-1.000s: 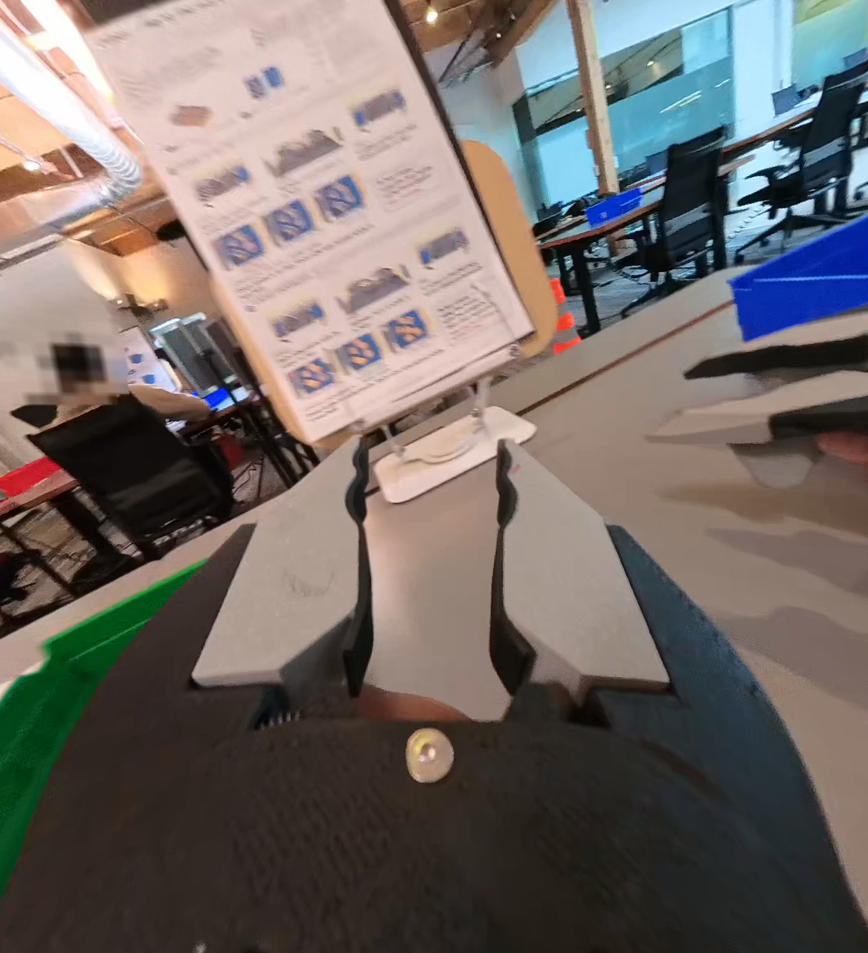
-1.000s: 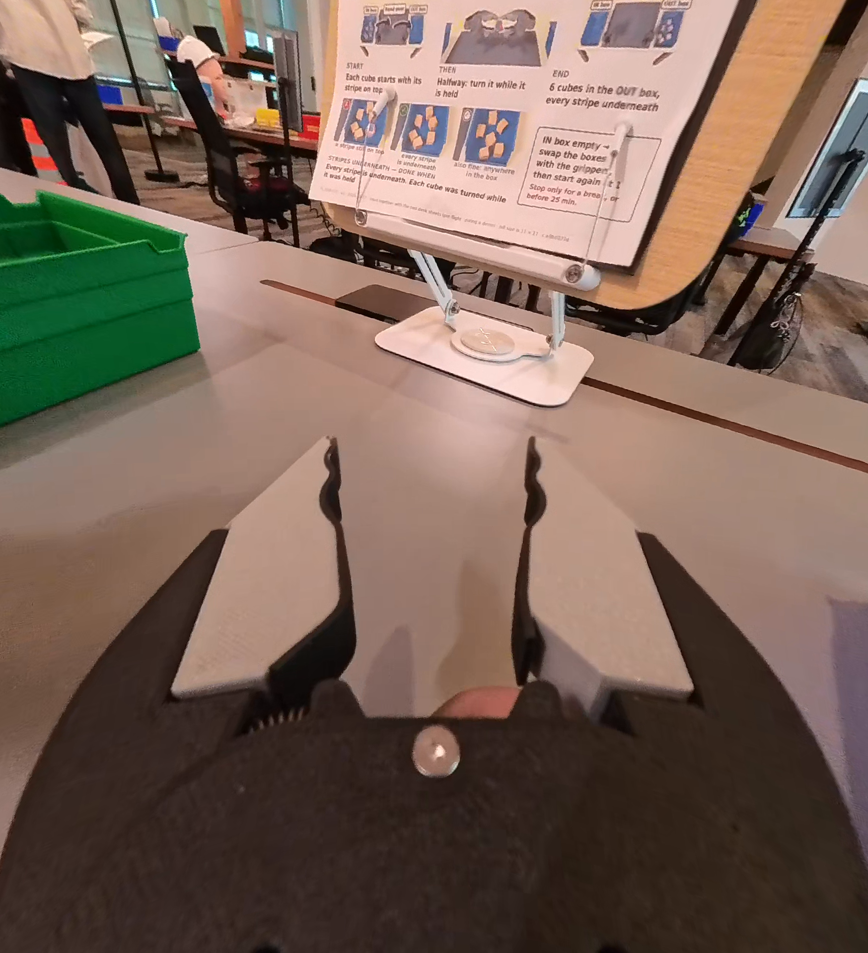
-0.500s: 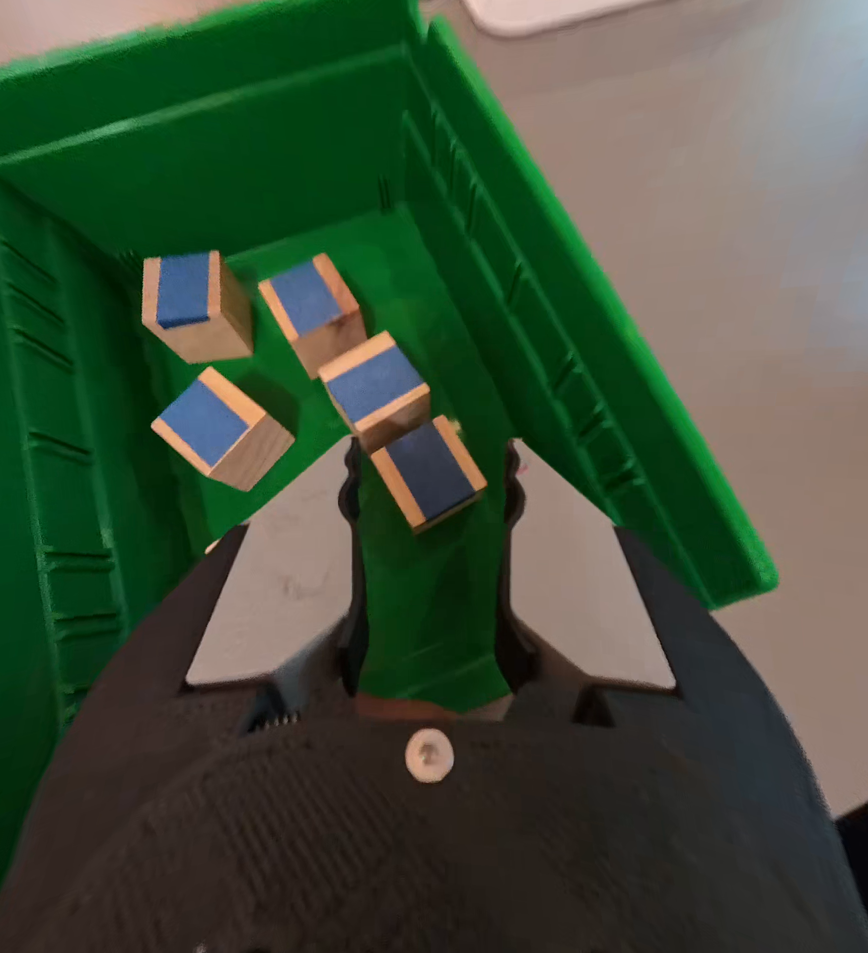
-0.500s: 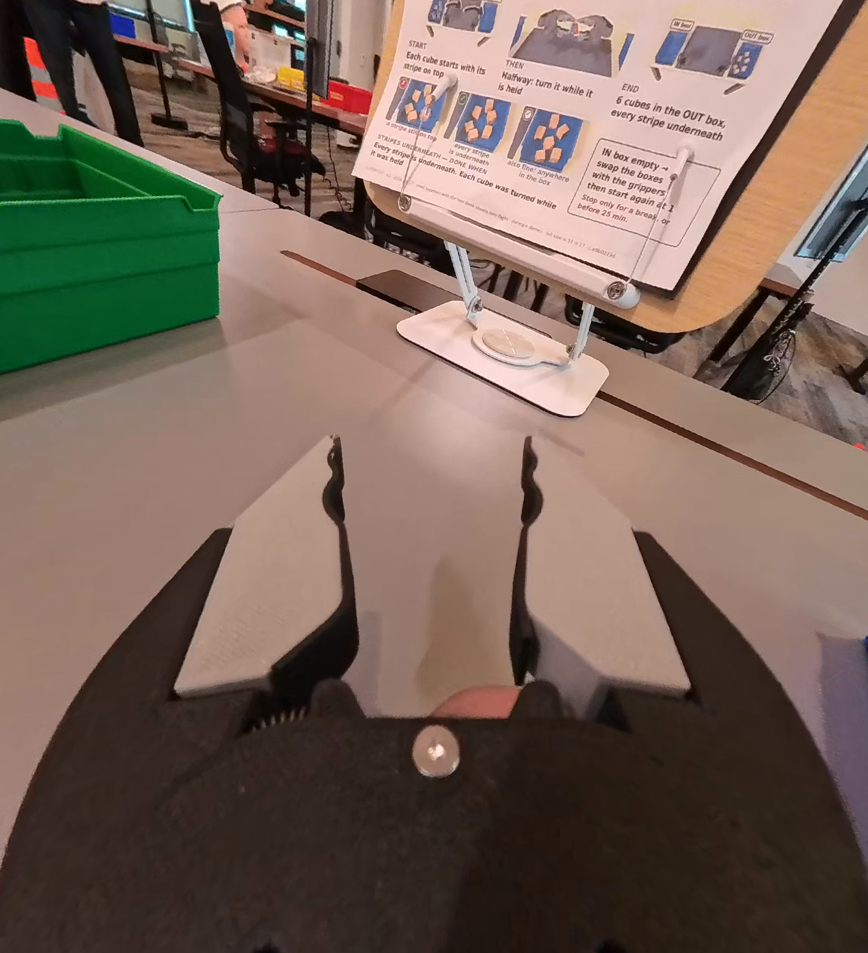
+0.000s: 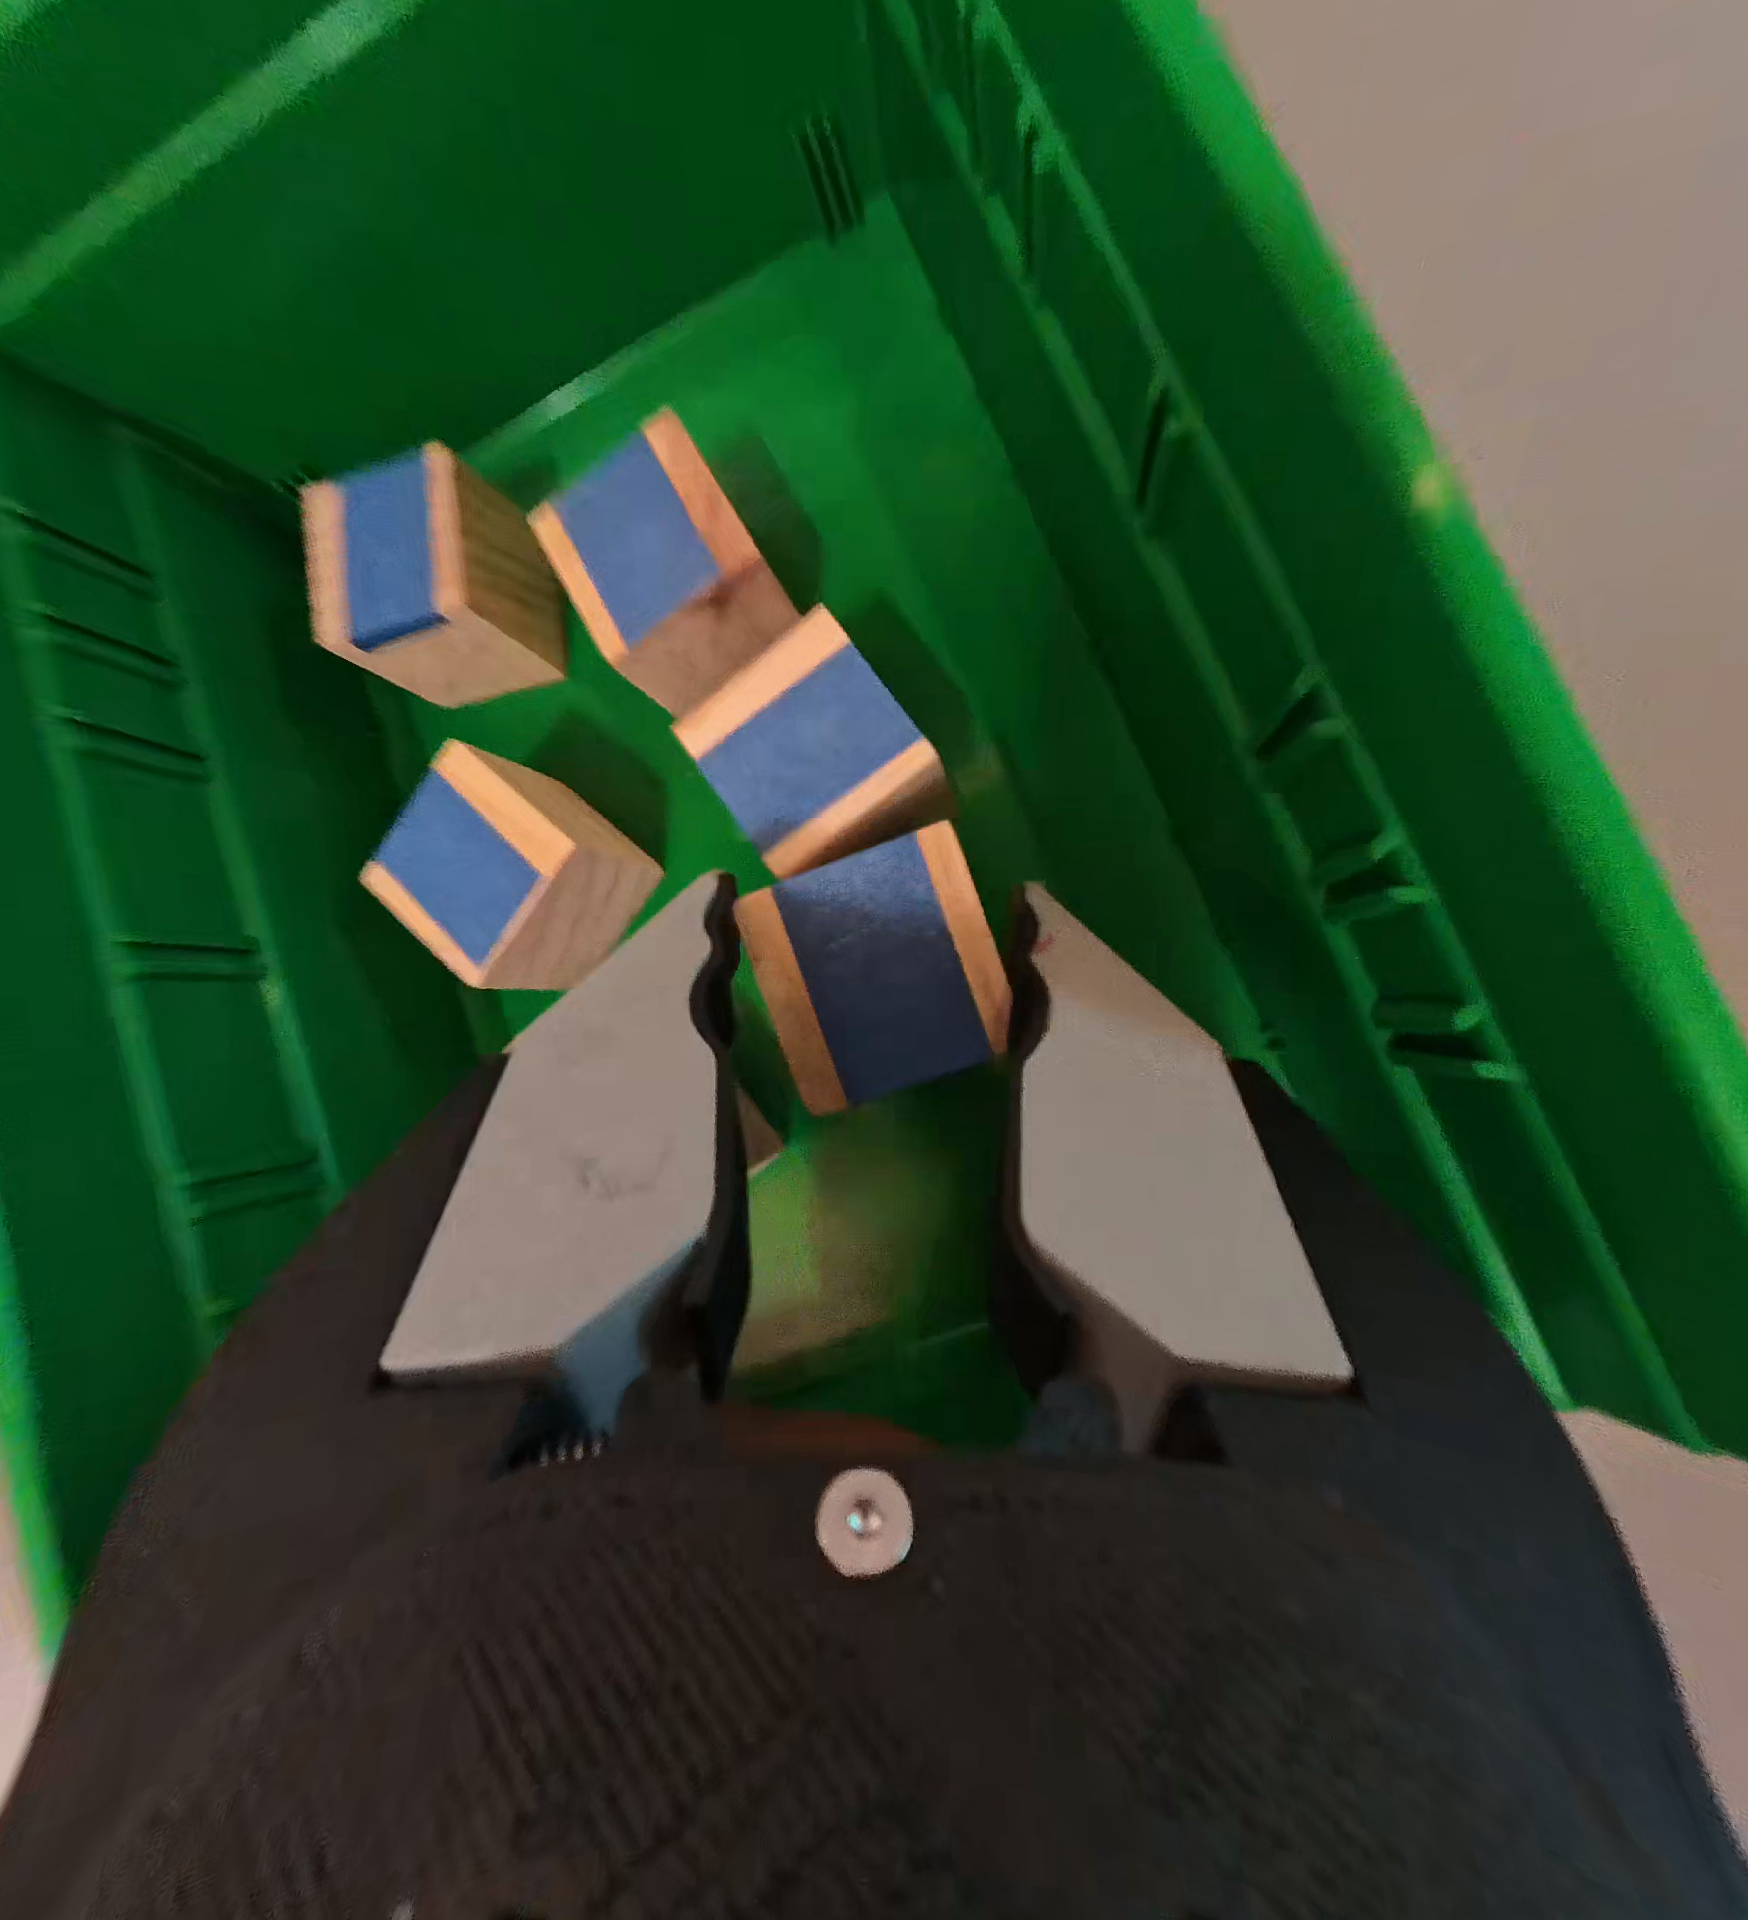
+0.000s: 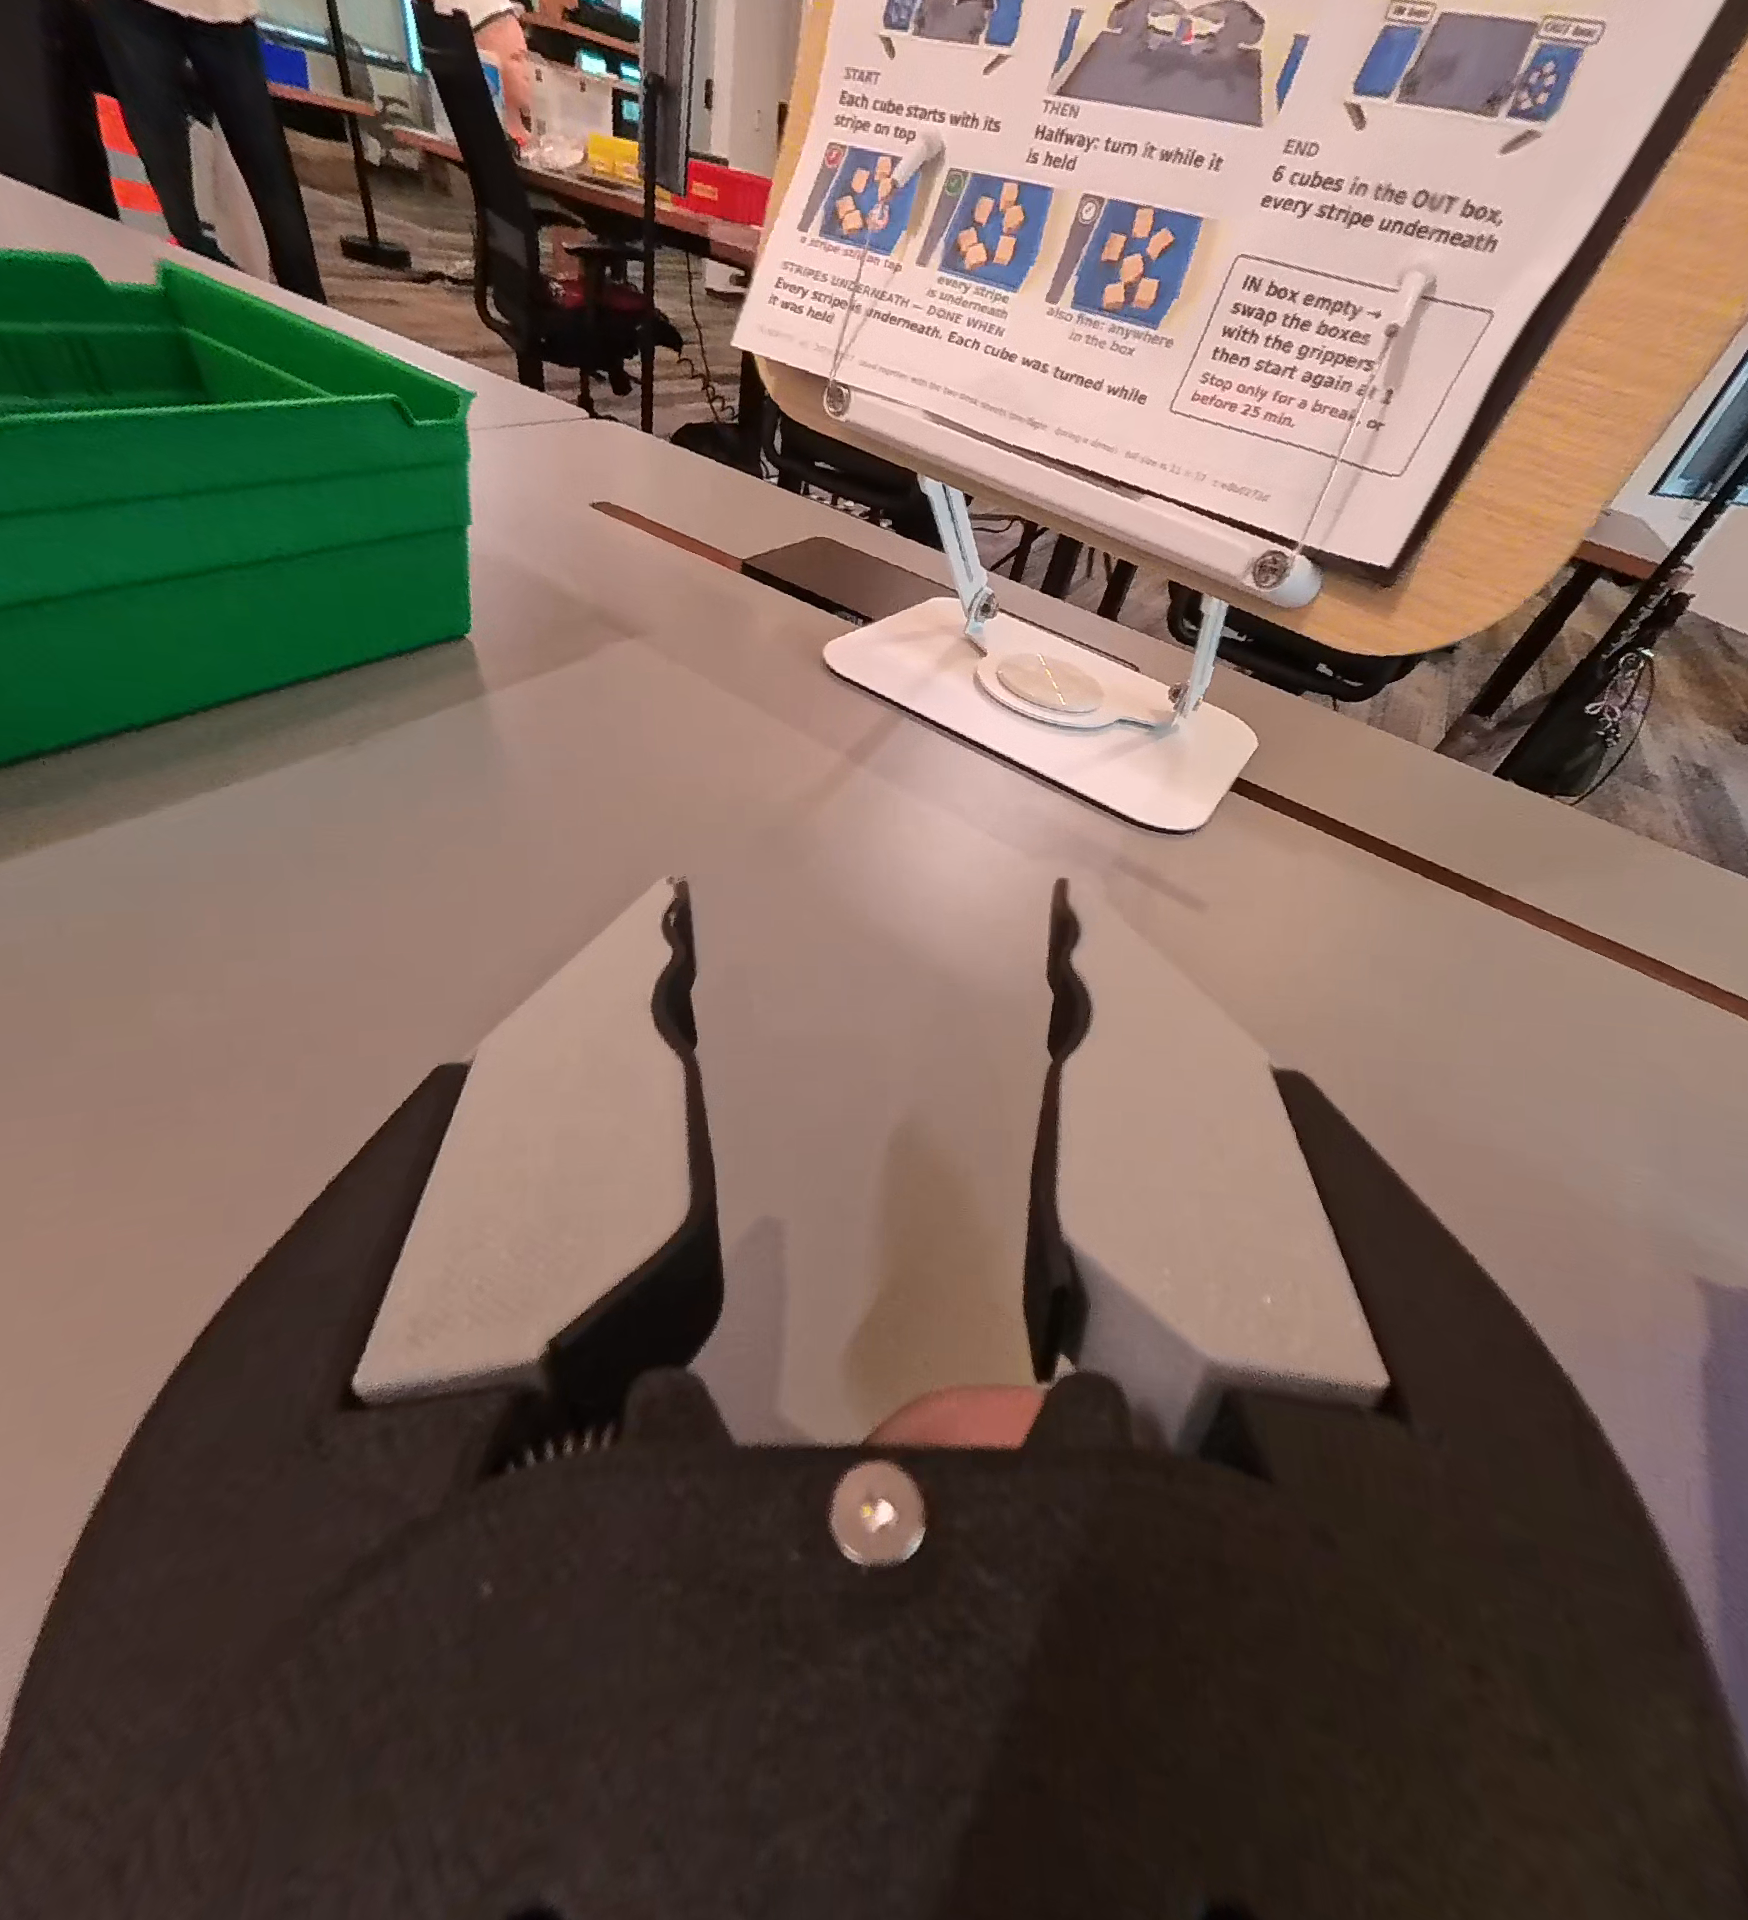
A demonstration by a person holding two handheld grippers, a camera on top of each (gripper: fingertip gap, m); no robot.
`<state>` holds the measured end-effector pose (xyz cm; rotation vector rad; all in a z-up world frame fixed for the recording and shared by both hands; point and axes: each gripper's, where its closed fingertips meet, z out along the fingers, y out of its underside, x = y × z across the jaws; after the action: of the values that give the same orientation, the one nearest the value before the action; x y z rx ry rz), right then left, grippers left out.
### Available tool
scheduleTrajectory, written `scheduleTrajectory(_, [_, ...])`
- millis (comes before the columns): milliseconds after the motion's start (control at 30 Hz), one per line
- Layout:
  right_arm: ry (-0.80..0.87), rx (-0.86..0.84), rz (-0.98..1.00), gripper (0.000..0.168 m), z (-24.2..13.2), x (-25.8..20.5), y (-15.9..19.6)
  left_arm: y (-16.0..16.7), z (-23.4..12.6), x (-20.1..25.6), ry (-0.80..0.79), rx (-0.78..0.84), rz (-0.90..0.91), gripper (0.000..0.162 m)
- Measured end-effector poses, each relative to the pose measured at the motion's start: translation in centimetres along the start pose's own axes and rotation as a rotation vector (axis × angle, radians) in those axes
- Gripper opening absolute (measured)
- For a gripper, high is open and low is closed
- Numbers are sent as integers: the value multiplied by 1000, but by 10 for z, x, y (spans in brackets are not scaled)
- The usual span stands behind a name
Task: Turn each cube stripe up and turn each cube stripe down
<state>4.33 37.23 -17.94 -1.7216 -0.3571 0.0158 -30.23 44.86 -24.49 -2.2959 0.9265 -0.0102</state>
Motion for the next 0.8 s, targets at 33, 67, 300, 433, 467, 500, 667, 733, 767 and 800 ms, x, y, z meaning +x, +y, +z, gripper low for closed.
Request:
scheduleTrajectory(33, [-7, 0, -4, 66, 0, -2, 0, -10, -9, -3, -20, 52, 5, 50])
scheduleTrajectory(67, [-17, 1, -8, 66, 0, -4, -1, -23, -21, -4, -35, 123, 14, 50])
scheduleTrajectory(300, [-177, -34, 13, 66, 4, -33, 5, -117, -104, 54, -43, 549, 178, 50])
scheduleTrajectory(433, [-505, -54, 208, 66, -7, -73, 2, -148, -113, 123, 3, 711, 353, 50])
scheduleTrajectory(467, [-600, -48, 281, 66, -12, -81, -2, -153, -114, 140, 7, 760, 412, 49])
scheduleTrajectory(500, [-701, -41, 360, 66, -20, -89, -8, -157, -117, 155, 3, 815, 468, 50])
scheduleTrajectory(667, [-1242, -2, 792, 67, -67, -101, -48, -146, -139, 227, 123, 1048, 741, 50])
scheduleTrajectory(733, [-1324, 7, 870, 68, -73, -96, -54, -139, -142, 240, 130, 1090, 811, 50])
scheduleTrajectory(767, [-1354, 6, 888, 68, -76, -95, -56, -136, -145, 245, 138, 1115, 837, 49])
scheduleTrajectory(800, [-1386, 7, 901, 68, -79, -95, -58, -133, -149, 251, 155, 1137, 851, 49])
